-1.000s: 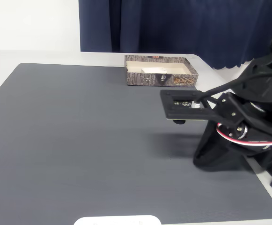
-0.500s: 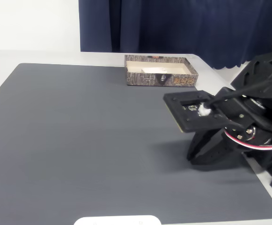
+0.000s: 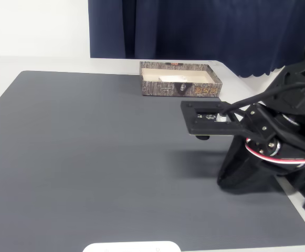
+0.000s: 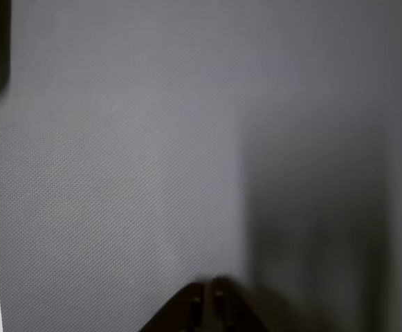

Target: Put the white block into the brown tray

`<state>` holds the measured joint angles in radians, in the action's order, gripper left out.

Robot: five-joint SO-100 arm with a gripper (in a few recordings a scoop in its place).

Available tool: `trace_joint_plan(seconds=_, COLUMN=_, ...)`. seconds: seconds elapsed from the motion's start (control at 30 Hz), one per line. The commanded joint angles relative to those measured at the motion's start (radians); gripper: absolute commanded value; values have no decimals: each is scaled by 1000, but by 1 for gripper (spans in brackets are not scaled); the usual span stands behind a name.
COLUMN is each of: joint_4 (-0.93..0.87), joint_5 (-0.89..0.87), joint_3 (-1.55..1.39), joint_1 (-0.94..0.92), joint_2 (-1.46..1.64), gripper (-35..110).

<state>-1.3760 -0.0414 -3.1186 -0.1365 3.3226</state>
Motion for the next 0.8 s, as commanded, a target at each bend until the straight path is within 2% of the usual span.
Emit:
trace_joint_plan(seconds=0.0, joint_4=-11, joint_5=5, joint_3=5, joint_1=6, joint_2=-9, gripper=2)
trace_joint_plan(seconds=0.13, joint_4=-11, joint_5=84, joint_3=5, joint_1=6, joint_2=-9, gripper=2)
trace_joint_plan(seconds=0.77, joint_4=-11, joint_5=67, joint_3=5, joint_1=6, joint_2=-9, gripper=3)
